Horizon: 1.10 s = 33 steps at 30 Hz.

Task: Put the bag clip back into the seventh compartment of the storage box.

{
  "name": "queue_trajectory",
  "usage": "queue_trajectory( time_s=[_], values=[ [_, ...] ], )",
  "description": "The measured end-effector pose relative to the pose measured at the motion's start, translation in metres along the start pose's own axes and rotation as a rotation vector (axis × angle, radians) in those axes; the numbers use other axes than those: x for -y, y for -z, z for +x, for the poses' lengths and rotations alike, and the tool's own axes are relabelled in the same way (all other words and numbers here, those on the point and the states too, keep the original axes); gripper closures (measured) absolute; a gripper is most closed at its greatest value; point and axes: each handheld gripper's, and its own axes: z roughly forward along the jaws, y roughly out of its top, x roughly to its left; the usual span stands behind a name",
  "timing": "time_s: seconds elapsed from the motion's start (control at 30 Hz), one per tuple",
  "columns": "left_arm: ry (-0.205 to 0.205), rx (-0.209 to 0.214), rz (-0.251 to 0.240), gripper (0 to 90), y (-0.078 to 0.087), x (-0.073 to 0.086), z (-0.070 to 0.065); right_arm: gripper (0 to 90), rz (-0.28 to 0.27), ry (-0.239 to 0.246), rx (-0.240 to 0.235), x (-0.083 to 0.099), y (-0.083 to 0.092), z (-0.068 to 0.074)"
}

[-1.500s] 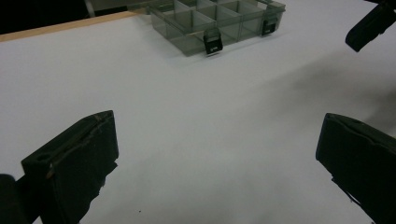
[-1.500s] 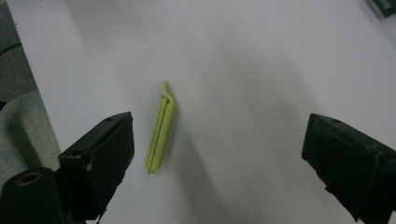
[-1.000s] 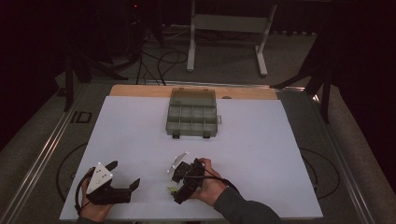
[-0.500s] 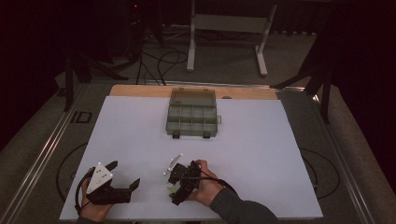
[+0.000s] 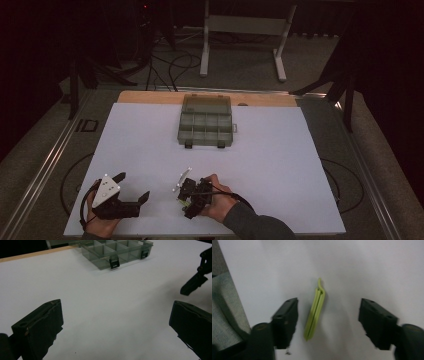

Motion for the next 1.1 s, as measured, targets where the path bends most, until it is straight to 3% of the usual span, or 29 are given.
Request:
queue_trajectory(
  time_s=[0.2,0.5,0.67,0.7,1.1],
  values=[
    [0.0,0.0,0.001,0.0,0.0,0.0,0.0,53.0,0.034,0.045,-0.022,0.0,-0.005,0.003],
    [0.0,0.0,0.001,0.0,0.0,0.0,0.0,65.8,0.073,0.045,-0.02,-0.001,-0.011,0.004],
    [0.0,-0.002,0.002,0.0,0.0,0.0,0.0,72.0,0.068,0.051,-0.019,-0.001,-0.011,0.004],
    [0.0,-0.001,0.001,0.0,0.0,0.0,0.0,79.0,0.072,0.061,-0.016,-0.001,-0.011,0.005],
    [0.0,-0.002,0.002,0.0,0.0,0.0,0.0,79.6,0.062,0.08,-0.02,-0.002,-0.004,0.005]
  ],
)
